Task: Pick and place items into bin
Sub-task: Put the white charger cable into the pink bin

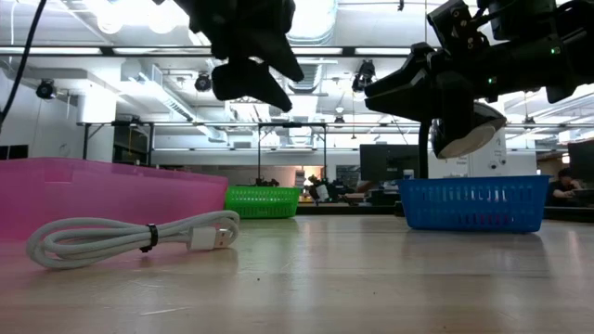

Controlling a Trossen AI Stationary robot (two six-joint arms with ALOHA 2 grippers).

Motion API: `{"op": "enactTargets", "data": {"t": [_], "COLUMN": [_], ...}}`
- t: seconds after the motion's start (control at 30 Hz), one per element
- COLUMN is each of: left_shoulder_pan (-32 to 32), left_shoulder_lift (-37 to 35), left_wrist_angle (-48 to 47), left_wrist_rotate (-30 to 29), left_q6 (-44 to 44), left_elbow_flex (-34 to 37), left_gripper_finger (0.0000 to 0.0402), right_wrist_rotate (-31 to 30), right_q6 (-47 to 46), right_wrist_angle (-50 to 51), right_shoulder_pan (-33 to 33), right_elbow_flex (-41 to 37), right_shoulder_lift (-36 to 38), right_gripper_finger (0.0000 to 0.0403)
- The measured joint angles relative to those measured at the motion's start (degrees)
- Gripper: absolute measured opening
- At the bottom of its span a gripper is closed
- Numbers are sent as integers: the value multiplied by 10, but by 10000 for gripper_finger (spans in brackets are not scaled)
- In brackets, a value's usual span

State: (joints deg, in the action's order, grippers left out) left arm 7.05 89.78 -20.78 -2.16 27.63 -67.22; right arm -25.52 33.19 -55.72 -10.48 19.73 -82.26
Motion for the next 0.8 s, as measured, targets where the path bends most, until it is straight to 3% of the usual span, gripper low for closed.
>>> {"op": "enactTargets", "data": {"t": [0.3, 0.8], "left_shoulder_pan": [65, 173], "left_shoulder_lift": [0, 2], "left_wrist_angle": [4, 2], "left_wrist_rotate": [12, -104], "left_q6": [101, 157], "left_elbow_flex": [-3, -4], "left_gripper_finger": [217, 217], "right_wrist_rotate": [0, 0], "right_q6": [0, -1], "right_wrist_angle": [0, 0], "right_shoulder_pan": [0, 0], "right_elbow_flex": [0, 0], "right_shoulder_lift": [0, 0], "right_gripper_finger": [196, 196]}}
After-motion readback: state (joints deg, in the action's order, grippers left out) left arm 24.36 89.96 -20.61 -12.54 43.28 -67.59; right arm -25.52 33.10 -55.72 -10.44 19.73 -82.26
